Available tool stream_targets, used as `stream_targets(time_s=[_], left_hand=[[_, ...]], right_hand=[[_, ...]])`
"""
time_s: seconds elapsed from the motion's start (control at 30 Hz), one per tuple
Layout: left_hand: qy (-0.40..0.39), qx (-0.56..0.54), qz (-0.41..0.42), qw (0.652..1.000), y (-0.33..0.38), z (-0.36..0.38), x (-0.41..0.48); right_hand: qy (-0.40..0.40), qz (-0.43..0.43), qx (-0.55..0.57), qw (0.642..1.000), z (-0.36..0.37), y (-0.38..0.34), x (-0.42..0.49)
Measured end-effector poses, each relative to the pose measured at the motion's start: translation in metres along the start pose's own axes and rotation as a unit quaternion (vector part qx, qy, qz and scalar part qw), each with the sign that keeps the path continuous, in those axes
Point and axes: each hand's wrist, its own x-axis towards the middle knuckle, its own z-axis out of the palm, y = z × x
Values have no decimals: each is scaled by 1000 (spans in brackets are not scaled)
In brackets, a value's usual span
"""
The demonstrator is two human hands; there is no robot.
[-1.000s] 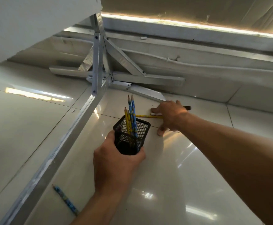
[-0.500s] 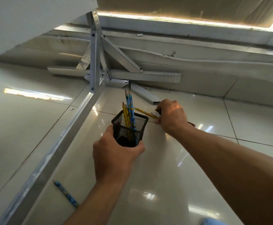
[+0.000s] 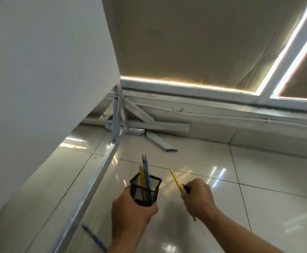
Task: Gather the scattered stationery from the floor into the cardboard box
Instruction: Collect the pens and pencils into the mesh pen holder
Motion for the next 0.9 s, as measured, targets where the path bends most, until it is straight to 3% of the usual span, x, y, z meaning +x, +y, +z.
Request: stream_targets(time_s=[0.1, 0.17, 0.23, 0.33, 0.5, 0.8, 0.9], left_hand=[[0, -5, -23, 1000, -2, -11, -28], [-1, -6, -30, 1000, 3, -12, -40], [-8, -9, -31, 999, 11, -11, -51], [-6, -22, -31, 999, 19, -6, -67], [-20, -38, -33, 999, 22, -2, -91], [-6, -34, -11, 999, 23, -3, -106], [2, -23, 5, 1000, 22, -3, -112]], right_hand=[[-18, 41, 187, 981, -31, -10, -19], [-66, 58, 322, 943, -51, -21, -40], [-109, 55, 381, 916, -67, -27, -58], [-132, 39, 398, 907, -82, -31, -77], [-118, -12, 372, 921, -103, -49, -95], [-15, -92, 280, 955, -70, -43, -108], [27, -100, 288, 952, -53, -27, -113]])
